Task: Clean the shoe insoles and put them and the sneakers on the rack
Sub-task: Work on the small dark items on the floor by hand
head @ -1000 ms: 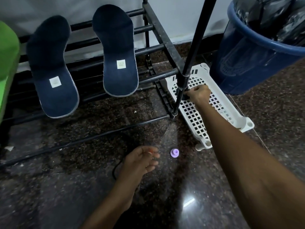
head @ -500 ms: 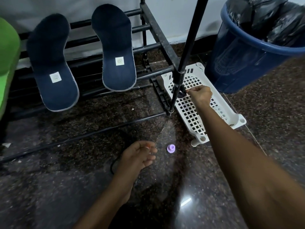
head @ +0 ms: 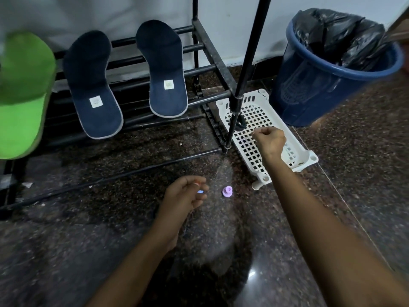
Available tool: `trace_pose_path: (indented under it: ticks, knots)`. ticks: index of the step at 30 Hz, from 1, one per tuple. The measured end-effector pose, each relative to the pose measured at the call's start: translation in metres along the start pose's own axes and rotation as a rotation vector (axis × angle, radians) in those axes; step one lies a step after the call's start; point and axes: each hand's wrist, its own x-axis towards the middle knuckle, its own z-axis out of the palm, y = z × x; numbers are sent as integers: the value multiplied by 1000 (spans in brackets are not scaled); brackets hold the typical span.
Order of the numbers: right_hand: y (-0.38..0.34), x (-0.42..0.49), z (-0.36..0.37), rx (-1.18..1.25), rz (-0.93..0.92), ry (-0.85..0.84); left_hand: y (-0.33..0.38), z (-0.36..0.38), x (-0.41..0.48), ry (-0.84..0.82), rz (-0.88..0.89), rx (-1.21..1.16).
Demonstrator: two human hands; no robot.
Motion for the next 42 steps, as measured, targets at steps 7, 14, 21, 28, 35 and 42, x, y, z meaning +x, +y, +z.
trace_pose_path:
  ticks: [7,14,21,28,35,42]
  knots:
    - [1,-74,-10,81,13,-65,0,-12,-7,78,15,27]
    - [11,-138,20,95,-17,-232,-26,-34,5,216,-39,144]
    - [31,-180,64,-59,-129,-431,-63,-62,29,338,-67,305]
    - [47,-193,84,-284,-209,-566,-85,-67,49,295,-89,557]
    - [45,-198,88,-305,-260,-626,-90,-64,47,259,-143,419]
    - [41,-201,88,-84,-164,-572,-80,-69,37,315,-251,-55]
